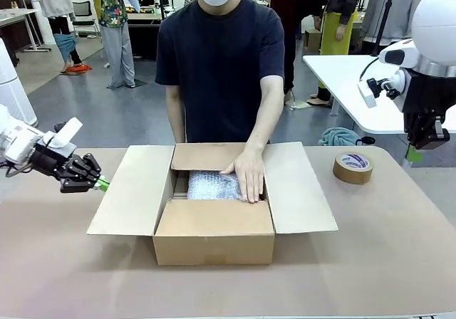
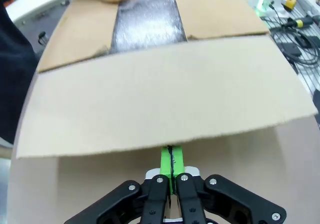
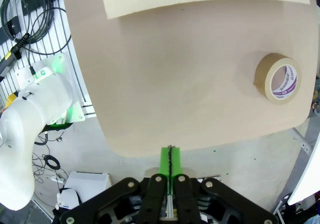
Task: Wrap the clocks to prevent damage.
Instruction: Push the right (or left) flap of the Package Box to close it.
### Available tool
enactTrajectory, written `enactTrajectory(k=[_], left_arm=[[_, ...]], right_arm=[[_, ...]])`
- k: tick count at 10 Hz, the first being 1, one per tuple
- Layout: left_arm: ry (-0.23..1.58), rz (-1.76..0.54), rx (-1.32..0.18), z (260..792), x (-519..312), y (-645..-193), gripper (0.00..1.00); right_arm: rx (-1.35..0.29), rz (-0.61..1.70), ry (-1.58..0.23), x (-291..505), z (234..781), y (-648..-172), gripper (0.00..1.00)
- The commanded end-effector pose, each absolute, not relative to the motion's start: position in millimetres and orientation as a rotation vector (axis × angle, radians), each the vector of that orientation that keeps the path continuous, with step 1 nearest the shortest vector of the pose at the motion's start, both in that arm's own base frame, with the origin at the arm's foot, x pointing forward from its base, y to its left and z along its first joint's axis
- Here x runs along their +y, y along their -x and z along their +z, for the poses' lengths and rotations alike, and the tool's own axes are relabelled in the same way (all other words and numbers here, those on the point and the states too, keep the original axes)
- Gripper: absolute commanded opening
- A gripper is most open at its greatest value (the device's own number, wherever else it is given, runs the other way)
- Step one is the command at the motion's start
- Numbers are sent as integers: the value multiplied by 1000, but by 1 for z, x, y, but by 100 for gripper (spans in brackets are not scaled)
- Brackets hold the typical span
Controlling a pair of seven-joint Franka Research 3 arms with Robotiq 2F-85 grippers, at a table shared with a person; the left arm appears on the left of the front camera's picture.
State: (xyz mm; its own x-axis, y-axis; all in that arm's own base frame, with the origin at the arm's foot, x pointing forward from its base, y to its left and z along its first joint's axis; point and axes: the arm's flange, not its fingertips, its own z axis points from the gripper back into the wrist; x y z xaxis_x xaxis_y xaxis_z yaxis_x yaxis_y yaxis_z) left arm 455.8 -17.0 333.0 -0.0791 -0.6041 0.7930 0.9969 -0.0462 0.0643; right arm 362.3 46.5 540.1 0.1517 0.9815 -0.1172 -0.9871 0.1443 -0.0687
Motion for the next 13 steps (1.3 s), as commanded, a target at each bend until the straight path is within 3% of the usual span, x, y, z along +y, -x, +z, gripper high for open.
enactTrajectory(k=[1,6,13], left_arm=[[749,-1539,-876,313,-31,-444,0],[955,-1422,-1051,293,-43,-450,0],[1014,-1352,-1229,298,-62,-452,0]], right_arm=[[45,1438,156,43,539,-363,1],[45,1438,156,43,539,-363,1],[45,1438,156,43,539,-363,1]])
